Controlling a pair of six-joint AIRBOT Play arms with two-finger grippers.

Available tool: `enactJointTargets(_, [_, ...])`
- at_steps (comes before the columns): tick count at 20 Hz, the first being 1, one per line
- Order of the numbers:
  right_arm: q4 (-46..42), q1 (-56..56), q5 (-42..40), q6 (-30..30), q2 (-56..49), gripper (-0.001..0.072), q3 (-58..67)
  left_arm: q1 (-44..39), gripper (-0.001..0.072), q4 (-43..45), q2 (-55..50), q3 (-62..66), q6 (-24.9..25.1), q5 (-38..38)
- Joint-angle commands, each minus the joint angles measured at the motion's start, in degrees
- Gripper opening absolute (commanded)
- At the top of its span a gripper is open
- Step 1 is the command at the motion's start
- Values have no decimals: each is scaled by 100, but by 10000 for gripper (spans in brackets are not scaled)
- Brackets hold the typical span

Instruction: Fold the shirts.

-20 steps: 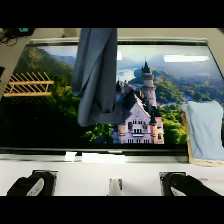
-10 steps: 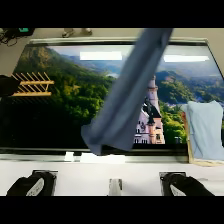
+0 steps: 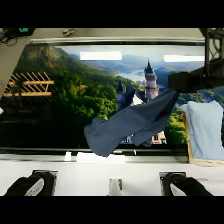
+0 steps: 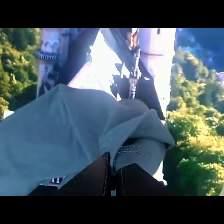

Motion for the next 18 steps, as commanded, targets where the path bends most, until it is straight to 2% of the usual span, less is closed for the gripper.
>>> enactJointTargets(1, [-105, -24, 61, -44, 2, 23, -153, -256, 376, -754, -48, -1320, 35, -35])
enactJointTargets(2, [-98, -24, 59, -42, 2, 23, -153, -470, 357, -981, -48, -1652, 153, 83])
enactJointTargets(3, [-94, -24, 59, -44, 2, 23, -153, -708, 235, -1239, -48, -1926, 323, 212])
enactJointTargets(4, [-94, -24, 59, -44, 2, 23, -153, -986, 187, -1515, -48, -2168, 420, 378])
enactJointTargets(5, [-94, -24, 44, -42, -2, 23, -153, -1298, 191, -1788, -48, -2378, 422, 595])
enactJointTargets(6, [-96, -24, 33, -44, -2, 23, -153, -1585, 222, -2000, -50, -2529, 369, 820])
enactJointTargets(7, [-92, -24, 11, -42, -2, 23, -153, -1862, 380, -2138, -52, -2640, 214, 1038])
enactJointTargets(8, [-92, -24, -2, -44, -2, 23, -153, -2111, 576, -2151, -61, -2684, -55, 1196])
enactJointTargets(12, [-90, -24, -7, -42, -2, 23, -153, -3075, 576, -2151, -234, -2710, -557, 1709])
enactJointTargets(14, [-85, -24, -4, -42, -2, 23, -153, -3504, 573, -2155, -468, -2710, -907, 2253])
enactJointTargets(15, [-85, -24, -4, -42, -2, 23, -153, -3670, 545, -2177, -601, -2708, -1045, 2531])
enactJointTargets(18, [-83, -24, 17, -42, -2, 23, -153, -3976, 533, -2481, -1097, -2708, -1054, 2966])
